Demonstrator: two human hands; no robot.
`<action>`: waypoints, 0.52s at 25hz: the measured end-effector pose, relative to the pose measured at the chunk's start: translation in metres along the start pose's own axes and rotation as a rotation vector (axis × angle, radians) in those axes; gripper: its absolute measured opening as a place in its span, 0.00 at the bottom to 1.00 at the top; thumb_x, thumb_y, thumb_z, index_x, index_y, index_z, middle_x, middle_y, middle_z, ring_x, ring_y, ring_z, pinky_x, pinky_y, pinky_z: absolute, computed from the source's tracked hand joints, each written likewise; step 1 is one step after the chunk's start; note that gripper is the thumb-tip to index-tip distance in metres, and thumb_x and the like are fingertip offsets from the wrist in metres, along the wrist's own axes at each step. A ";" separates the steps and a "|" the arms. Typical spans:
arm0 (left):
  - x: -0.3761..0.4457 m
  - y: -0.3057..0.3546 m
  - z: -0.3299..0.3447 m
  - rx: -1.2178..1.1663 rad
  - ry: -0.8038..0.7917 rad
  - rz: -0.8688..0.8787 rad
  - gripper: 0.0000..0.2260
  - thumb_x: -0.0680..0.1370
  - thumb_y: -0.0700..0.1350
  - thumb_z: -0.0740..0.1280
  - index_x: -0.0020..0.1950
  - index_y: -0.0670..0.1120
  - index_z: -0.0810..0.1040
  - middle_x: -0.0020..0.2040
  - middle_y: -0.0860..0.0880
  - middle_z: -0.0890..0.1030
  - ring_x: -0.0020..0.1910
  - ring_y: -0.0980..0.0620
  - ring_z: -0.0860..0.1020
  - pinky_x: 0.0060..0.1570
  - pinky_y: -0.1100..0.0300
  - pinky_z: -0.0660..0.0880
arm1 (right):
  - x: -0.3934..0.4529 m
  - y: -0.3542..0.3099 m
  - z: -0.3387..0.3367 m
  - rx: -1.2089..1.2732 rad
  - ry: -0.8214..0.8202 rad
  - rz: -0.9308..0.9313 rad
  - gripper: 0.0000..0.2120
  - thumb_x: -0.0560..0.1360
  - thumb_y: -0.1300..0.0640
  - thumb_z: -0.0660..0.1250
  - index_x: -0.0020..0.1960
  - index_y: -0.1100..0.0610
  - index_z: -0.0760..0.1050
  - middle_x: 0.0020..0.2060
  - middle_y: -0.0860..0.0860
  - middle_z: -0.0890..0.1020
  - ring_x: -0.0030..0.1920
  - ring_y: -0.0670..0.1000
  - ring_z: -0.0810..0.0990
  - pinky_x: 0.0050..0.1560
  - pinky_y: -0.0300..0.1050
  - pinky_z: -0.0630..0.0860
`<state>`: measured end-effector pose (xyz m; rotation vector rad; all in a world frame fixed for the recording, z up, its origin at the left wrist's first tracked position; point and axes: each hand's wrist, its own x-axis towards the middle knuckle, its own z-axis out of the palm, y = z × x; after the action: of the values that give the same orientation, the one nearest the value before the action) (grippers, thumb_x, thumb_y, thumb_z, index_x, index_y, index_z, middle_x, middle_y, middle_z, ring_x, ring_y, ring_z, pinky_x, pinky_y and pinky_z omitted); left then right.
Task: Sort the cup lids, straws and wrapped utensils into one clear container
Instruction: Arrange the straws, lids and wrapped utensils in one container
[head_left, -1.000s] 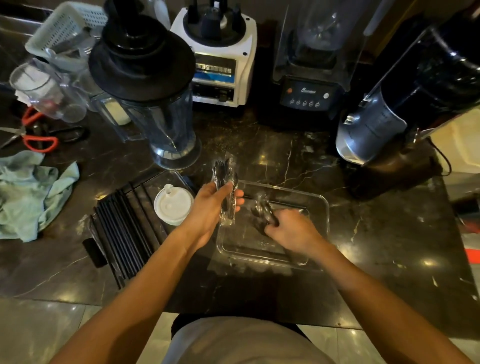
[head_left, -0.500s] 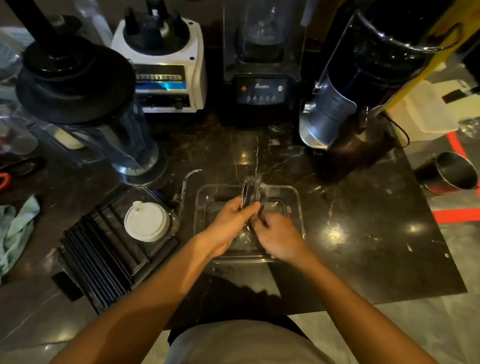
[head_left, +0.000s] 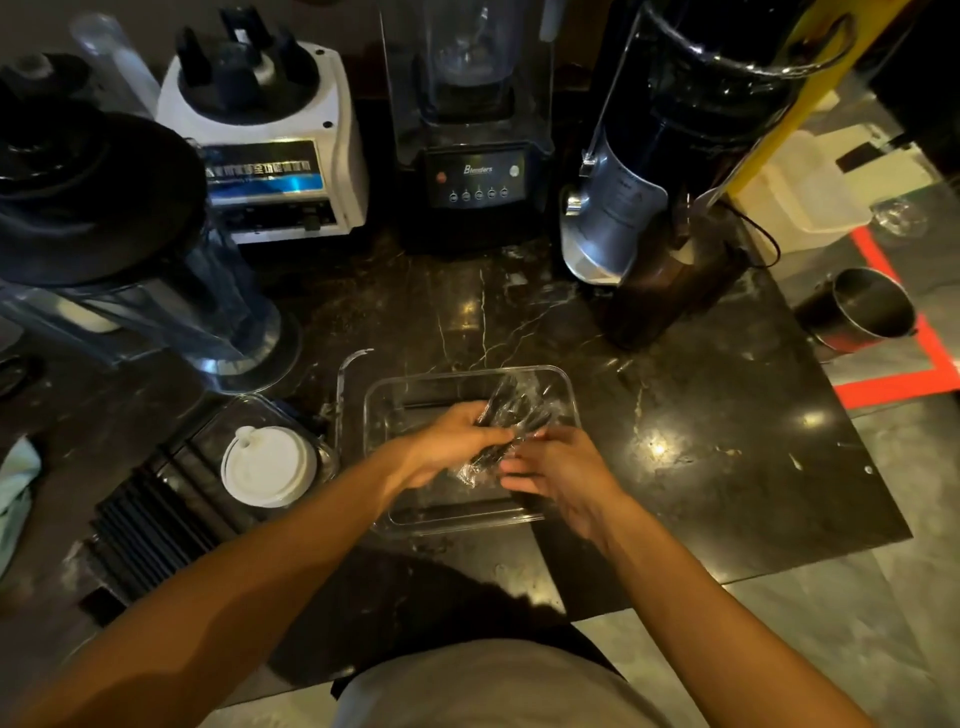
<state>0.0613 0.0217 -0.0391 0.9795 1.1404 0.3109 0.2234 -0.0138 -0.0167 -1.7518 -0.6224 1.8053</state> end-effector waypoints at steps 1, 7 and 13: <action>0.003 0.000 -0.001 0.016 -0.026 -0.018 0.11 0.83 0.45 0.67 0.65 0.48 0.80 0.59 0.49 0.85 0.59 0.53 0.83 0.59 0.58 0.79 | 0.000 -0.001 0.000 0.025 0.018 0.003 0.06 0.82 0.68 0.63 0.56 0.63 0.78 0.45 0.58 0.86 0.40 0.51 0.86 0.39 0.44 0.85; 0.011 -0.009 -0.003 0.007 -0.125 -0.073 0.08 0.84 0.44 0.65 0.61 0.46 0.80 0.55 0.44 0.85 0.50 0.50 0.84 0.54 0.54 0.81 | 0.000 -0.002 0.002 -0.064 0.100 0.003 0.03 0.80 0.69 0.65 0.51 0.64 0.77 0.30 0.54 0.82 0.25 0.47 0.79 0.27 0.40 0.76; 0.020 -0.019 -0.005 0.151 -0.168 -0.070 0.09 0.79 0.39 0.69 0.60 0.43 0.78 0.47 0.44 0.82 0.43 0.50 0.81 0.40 0.59 0.79 | 0.003 0.001 0.005 -0.100 0.096 0.037 0.06 0.83 0.66 0.62 0.52 0.63 0.79 0.30 0.52 0.83 0.25 0.45 0.80 0.30 0.39 0.78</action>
<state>0.0609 0.0265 -0.0662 1.0753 1.0532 0.0850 0.2182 -0.0124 -0.0189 -1.9147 -0.6552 1.7297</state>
